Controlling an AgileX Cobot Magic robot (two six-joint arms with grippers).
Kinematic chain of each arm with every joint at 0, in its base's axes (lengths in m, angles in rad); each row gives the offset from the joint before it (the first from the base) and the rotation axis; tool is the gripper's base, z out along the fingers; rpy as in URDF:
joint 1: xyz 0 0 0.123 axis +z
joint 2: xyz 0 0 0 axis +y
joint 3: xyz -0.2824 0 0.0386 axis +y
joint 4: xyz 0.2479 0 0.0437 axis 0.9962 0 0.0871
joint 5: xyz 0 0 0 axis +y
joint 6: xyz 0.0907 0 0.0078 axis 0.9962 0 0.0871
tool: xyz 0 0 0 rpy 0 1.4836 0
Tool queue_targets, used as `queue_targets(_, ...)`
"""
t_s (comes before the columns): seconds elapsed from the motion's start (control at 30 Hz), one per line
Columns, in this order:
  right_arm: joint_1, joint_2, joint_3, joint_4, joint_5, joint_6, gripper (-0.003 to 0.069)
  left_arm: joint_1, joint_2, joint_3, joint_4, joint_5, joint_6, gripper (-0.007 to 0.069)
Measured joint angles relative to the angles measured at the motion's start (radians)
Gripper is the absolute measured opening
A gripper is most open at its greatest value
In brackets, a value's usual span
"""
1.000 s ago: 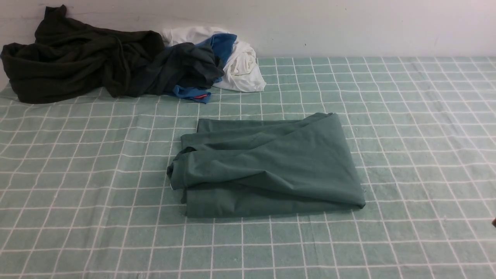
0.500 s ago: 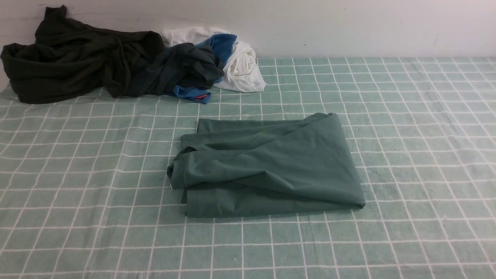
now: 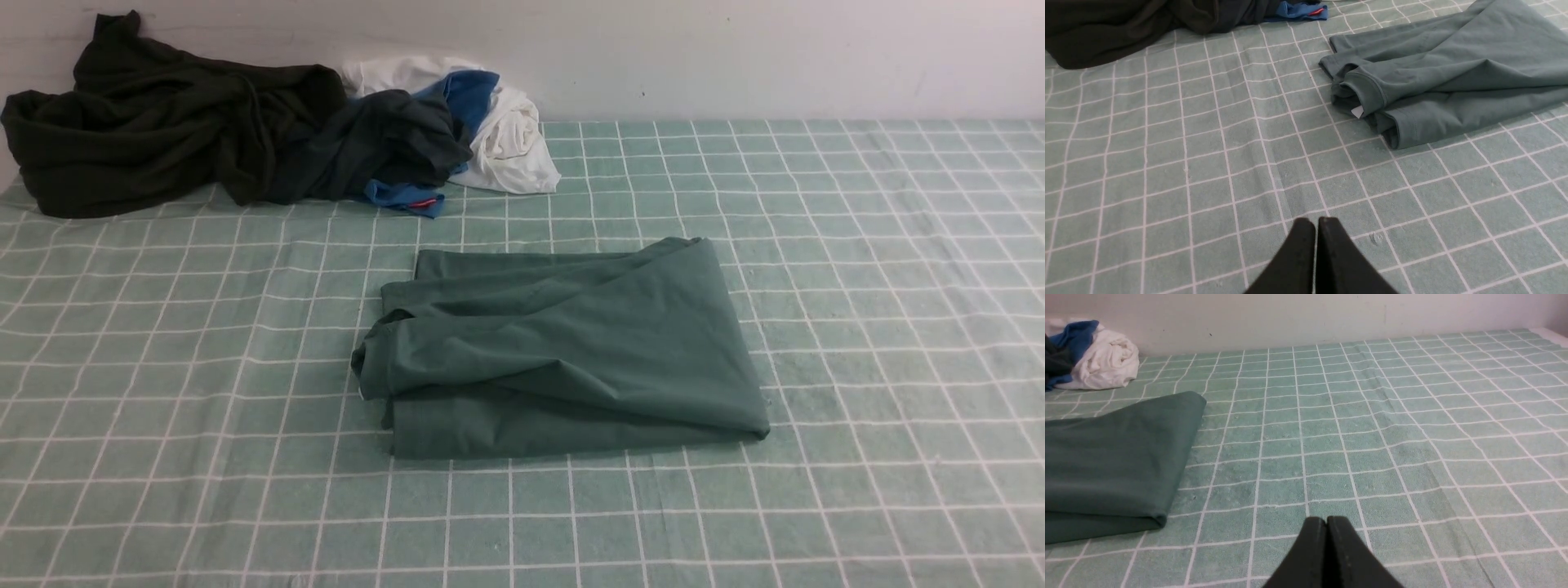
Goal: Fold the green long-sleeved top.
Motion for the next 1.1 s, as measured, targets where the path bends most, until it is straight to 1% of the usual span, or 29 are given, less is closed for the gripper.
queue_targets(0.9, 0.000, 0.000, 0.000, -0.004, 0.002, 0.000, -0.0014, 0.000, 0.000, 0.005, 0.000, -0.007, 0.000, -0.0003)
queue_targets(0.97, 0.000, 0.000, 0.000, -0.004, 0.002, 0.000, -0.0014, 0.000, 0.000, 0.025, 0.001, -0.037, 0.000, -0.0003)
queue_targets(1.03, 0.000, 0.000, 0.000, -0.004, 0.002, 0.000, -0.0014, 0.003, -0.008, 0.064, 0.001, -0.101, 0.000, -0.0003)
queue_targets(1.1, 0.000, 0.000, 0.000, -0.004, 0.002, 0.000, -0.0014, 0.025, -0.036, 0.128, 0.000, -0.218, -0.001, -0.0003)
